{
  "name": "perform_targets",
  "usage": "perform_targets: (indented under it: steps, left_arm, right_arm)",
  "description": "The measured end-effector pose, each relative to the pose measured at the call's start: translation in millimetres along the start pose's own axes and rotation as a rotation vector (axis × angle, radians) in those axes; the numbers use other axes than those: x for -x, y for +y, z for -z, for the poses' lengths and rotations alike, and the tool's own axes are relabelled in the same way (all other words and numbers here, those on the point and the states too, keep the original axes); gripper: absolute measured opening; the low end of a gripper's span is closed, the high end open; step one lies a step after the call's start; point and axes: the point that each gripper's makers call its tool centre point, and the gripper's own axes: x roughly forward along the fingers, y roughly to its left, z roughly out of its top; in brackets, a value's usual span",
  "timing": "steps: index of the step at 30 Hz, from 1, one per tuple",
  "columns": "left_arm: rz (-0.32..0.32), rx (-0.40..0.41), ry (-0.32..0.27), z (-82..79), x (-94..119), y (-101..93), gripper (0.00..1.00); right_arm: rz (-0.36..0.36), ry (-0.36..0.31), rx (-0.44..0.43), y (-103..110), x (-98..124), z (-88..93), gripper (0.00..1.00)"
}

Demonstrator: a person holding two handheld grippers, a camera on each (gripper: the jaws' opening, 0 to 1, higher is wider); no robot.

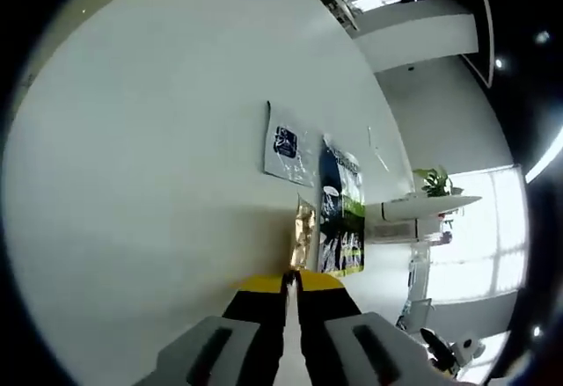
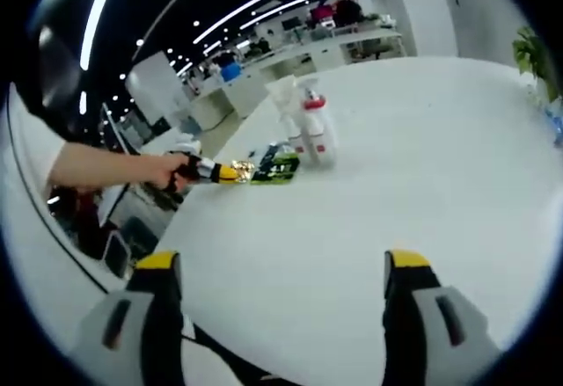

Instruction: Arrange the skincare products in the storage area until every visible bottle or jar stands upright without overlapping.

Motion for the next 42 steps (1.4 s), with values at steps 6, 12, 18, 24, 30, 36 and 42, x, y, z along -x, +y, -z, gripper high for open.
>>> perform_targets:
  steps: [6, 12, 18, 24, 30, 36, 42]
  left_arm:
    - [-0.005, -0.008, 0.009, 0.0, 0.6, 2.0, 0.05]
    - [-0.015, -0.013, 0.000, -3.1, 4.8, 2.9, 0.06]
    - [-0.038, -0.024, 0.026, -6.2, 8.4, 3.6, 0.11]
    - [-0.055, -0.013, 0.039, -3.9, 14.4, 2.5, 0.17]
    - [-0.097, -0.042, 0.075, -1.1, 26.8, 3.7, 0.29]
    - [-0.114, -0.121, 0.041, -8.7, 34.8, 2.2, 0.37]
    - [-0.080, -0.225, -0.025, -3.0, 37.1, -15.6, 0.38]
  right_arm:
    - [-0.015, 0.011, 0.000, 4.8, -5.1, 0.9, 0.93]
    - [-0.030, 0.024, 0.009, 7.6, -9.3, 1.5, 0.93]
    - [-0.033, 0.028, 0.001, 7.7, -9.4, 2.6, 0.92]
    - [-0.038, 0.031, 0.005, 8.8, -9.1, 4.9, 0.92]
    - [-0.041, 0.011, -0.001, 8.4, -8.9, 0.7, 0.92]
    - [-0.042, 0.002, -0.002, 7.7, -7.5, 2.3, 0.92]
    - [-0.034, -0.034, -0.010, 6.2, -2.9, -0.5, 0.94]
